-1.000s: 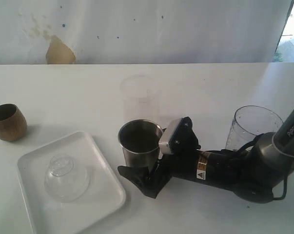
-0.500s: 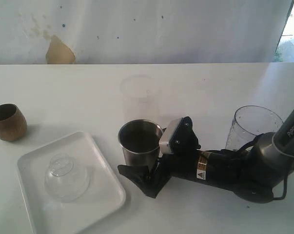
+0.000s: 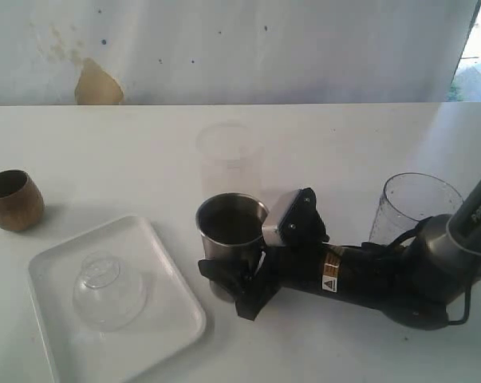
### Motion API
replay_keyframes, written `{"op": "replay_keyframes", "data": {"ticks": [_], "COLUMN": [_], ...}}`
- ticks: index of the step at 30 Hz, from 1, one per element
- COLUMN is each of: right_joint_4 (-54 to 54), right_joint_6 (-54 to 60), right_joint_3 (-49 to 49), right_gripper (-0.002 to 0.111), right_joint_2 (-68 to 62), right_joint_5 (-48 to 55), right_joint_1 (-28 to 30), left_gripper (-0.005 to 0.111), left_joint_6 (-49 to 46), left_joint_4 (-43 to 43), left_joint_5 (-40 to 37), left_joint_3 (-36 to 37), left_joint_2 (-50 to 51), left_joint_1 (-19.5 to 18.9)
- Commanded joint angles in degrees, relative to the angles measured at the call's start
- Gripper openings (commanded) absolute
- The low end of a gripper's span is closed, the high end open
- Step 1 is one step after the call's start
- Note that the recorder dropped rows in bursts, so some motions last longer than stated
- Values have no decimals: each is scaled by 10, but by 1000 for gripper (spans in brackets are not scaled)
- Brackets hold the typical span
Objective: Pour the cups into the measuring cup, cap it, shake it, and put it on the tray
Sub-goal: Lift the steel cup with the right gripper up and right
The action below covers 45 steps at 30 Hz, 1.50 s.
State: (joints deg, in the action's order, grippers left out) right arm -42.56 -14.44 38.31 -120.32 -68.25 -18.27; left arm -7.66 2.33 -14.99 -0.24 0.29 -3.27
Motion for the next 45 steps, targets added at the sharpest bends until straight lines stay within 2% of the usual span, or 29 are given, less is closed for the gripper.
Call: {"op": "replay_keyframes", "data": {"ticks": [1,5,9,13,15,19,27,41,45], "right_joint_4": [-14,-14,-14,50,64,67,67,59,57], "right_joint_6": [-1,-13,-42,-43,-43,-58,-108,-142,-150], "right_joint_3": [-1,-1,-1,-1,-1,-1,-1,-1,-5], "right_gripper": [0,0,0,0,0,0,0,0,0], "right_joint_2": [40,113,223,328,370,438,479,476,465], "right_joint_5": [-10,20,105,184,219,258,280,381,380], "right_joint_1": [1,1,1,3,19,86,186,319,348], "left_gripper": [0,0,0,0,0,0,0,0,0], "left_joint_6": [1,1,1,1,1,1,1,1,1], "left_joint_4": [0,0,0,0,0,0,0,0,0], "left_joint_5": [3,3,3,3,3,3,3,3,3], "left_joint_3": [2,2,2,2,2,2,2,2,2], "left_joint_2": [-3,-3,-3,-3,-3,-3,-3,-3,-3], "left_joint_1": [0,0,0,0,0,0,0,0,0]}}
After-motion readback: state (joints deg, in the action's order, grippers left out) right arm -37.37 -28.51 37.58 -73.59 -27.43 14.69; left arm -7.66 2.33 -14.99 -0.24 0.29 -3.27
